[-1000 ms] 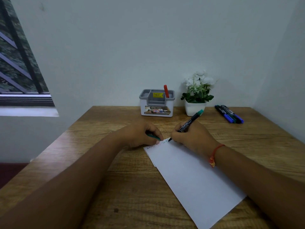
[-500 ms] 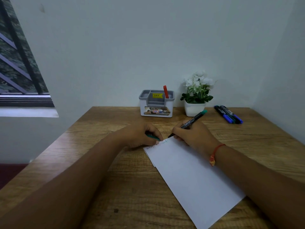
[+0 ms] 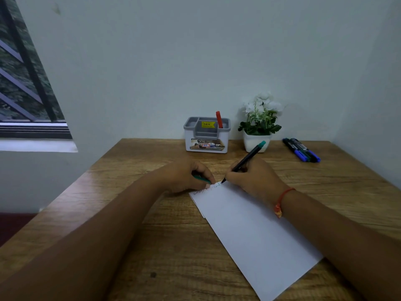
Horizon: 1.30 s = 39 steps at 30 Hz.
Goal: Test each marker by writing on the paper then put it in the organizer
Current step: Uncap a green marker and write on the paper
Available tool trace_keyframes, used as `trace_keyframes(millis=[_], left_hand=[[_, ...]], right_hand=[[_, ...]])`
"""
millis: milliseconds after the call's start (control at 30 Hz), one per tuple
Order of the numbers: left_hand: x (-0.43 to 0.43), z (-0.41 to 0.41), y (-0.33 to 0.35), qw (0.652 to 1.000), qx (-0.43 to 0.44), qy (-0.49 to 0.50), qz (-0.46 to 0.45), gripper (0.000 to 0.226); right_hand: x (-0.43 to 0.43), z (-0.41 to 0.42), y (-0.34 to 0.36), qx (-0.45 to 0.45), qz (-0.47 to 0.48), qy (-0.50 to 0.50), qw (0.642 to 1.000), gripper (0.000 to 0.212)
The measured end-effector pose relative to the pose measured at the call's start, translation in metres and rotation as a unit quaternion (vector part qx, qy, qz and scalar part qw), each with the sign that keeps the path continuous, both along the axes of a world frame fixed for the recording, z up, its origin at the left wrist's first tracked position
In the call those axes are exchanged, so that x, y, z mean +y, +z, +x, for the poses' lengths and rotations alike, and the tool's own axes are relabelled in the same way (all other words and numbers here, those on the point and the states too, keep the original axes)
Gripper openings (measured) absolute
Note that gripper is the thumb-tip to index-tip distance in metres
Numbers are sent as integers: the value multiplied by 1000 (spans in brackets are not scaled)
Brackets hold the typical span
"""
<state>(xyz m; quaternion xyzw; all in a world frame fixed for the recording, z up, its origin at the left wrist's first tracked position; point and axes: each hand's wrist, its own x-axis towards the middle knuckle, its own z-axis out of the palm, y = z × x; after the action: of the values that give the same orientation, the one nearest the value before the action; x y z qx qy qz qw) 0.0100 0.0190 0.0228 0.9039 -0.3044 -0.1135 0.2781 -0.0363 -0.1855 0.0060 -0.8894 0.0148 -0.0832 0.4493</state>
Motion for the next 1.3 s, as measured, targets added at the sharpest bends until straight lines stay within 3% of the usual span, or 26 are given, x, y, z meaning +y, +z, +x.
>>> trace_keyframes(millis=[133,433,567,1300], left_hand=[[0,0,-1,1000,0,-2,-3,21],[0,0,-1,1000,1,0,-7,21],[-1,0,-1,1000,2,2,-3,21],[0,1,0,1000,-2,0,-2,20]], right_hand=[[1,1,-2,14,-38,2,999,22],[2,5,-5,-11,-78,-34,996,22],[-1,5,-5,-7,-37,-52,998,31],[1,2,-2,15,-41,-38,998,17]])
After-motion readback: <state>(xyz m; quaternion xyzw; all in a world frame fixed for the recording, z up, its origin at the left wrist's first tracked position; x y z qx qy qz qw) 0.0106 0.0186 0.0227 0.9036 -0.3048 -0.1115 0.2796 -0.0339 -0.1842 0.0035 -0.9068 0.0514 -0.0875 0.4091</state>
